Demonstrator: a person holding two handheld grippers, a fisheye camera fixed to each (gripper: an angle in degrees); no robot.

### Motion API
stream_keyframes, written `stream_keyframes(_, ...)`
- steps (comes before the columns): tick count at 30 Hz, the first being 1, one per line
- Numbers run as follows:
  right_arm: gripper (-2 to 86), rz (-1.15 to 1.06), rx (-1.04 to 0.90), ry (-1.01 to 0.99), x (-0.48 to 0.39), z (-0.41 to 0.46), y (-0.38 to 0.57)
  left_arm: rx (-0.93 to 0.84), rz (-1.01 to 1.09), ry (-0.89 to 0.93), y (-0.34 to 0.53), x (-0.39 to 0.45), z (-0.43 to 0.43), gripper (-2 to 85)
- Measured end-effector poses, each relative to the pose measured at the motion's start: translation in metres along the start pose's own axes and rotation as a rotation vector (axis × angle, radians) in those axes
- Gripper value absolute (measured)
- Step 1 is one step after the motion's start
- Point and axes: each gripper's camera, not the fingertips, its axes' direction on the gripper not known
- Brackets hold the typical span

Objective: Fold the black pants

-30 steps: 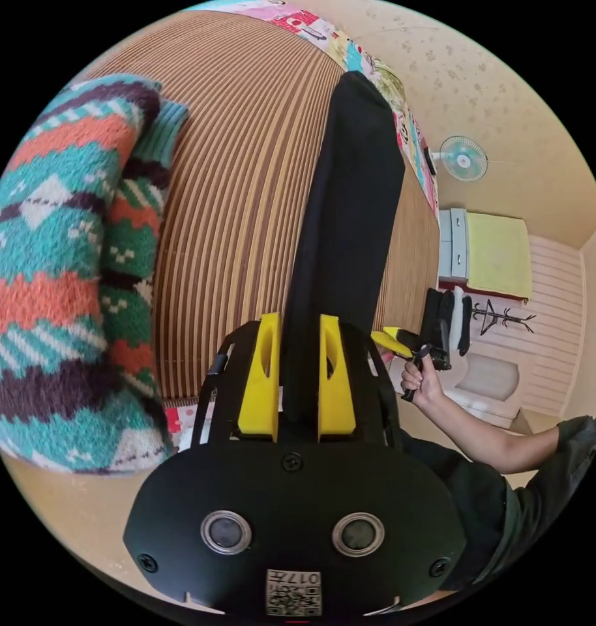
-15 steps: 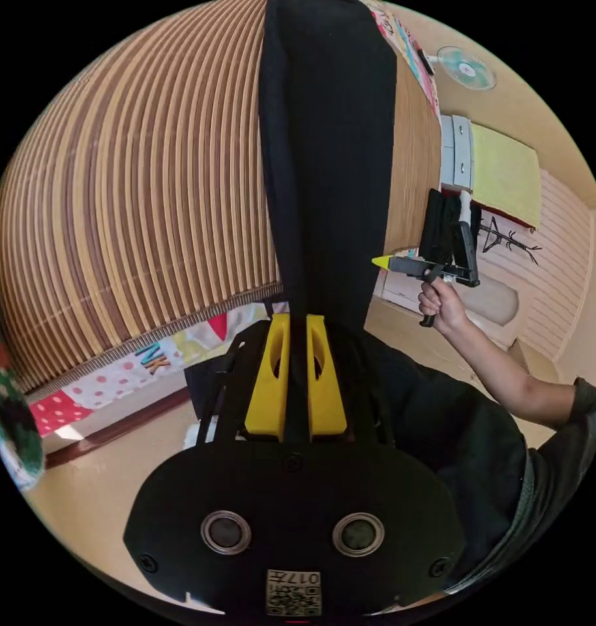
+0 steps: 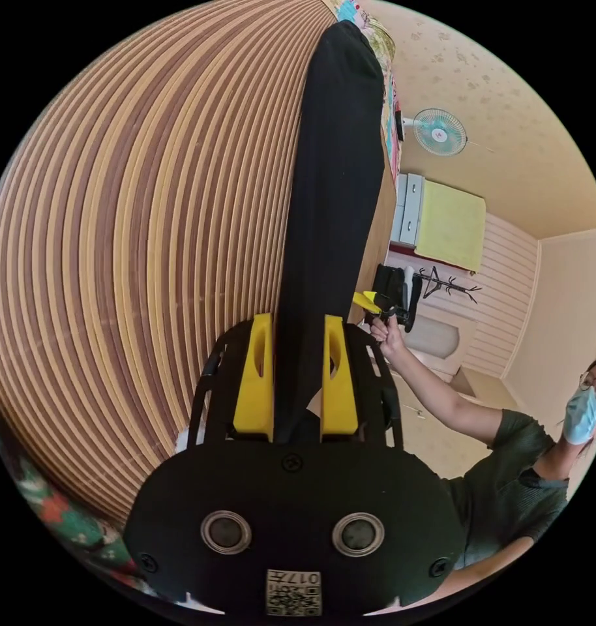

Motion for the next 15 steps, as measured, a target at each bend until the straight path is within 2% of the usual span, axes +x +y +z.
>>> stream_keyframes(7,5.1,-0.03,-0.021,-0.073,-0.019,0.021,0.003,-0.024,-0.013,-0.075,-0.017,0.006,0.025,5.1)
stream_keyframes(15,2.8,-0.224,0.028,-0.375,-0.086,-0.028,0.103,0.041,0.236,0.052,0.09,0.077,-0.005,1.7)
